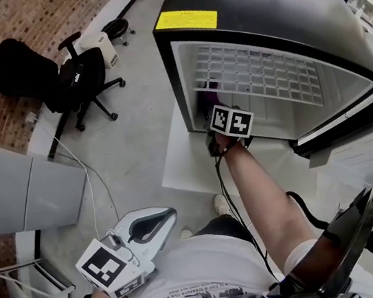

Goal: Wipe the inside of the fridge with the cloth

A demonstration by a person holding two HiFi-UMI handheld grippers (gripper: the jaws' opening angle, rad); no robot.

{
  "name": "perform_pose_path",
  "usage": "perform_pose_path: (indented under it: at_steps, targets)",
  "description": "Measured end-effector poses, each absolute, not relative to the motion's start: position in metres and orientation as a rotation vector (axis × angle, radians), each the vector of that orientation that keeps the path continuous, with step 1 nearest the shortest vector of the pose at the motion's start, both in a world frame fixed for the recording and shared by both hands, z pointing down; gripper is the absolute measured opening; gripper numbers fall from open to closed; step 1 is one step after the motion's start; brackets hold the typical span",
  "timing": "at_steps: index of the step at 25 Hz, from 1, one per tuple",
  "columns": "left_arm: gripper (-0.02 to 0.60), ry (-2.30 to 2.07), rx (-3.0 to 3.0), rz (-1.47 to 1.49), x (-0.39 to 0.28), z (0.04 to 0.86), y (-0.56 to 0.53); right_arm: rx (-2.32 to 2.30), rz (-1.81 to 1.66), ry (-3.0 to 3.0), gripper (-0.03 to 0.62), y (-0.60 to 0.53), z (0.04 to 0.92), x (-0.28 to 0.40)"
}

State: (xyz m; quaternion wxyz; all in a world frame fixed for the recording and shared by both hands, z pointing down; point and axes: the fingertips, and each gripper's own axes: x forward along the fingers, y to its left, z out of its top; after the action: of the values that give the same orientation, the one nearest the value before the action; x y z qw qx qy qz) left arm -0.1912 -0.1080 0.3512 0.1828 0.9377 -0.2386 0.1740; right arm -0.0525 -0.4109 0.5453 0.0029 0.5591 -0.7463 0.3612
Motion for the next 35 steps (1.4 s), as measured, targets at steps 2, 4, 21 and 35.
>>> perform_pose_path:
  at_steps: [2,4,21,35]
  targets:
    - [0.006,-0.638,2.660,0.493,-0.186,0.350,-0.107,1.786,1.126,-2.359,0.055,-0.404,0.536,-0.042]
    - [0.006,-0.596,2.669,0.493,-0.179,0.350,-0.104,1.846,1.100,-2.364,0.055,-0.396,0.524,-0.023]
    - [0.006,-0.213,2.759,0.530,-0.098,0.354,-0.092,2.183,0.443,-1.633,0.055,-0.298,0.517,0.187]
    - [0.006,-0.262,2.729,0.558,-0.101,0.358,-0.099,2.122,0.511,-1.602,0.055,-0.293,0.570,0.181]
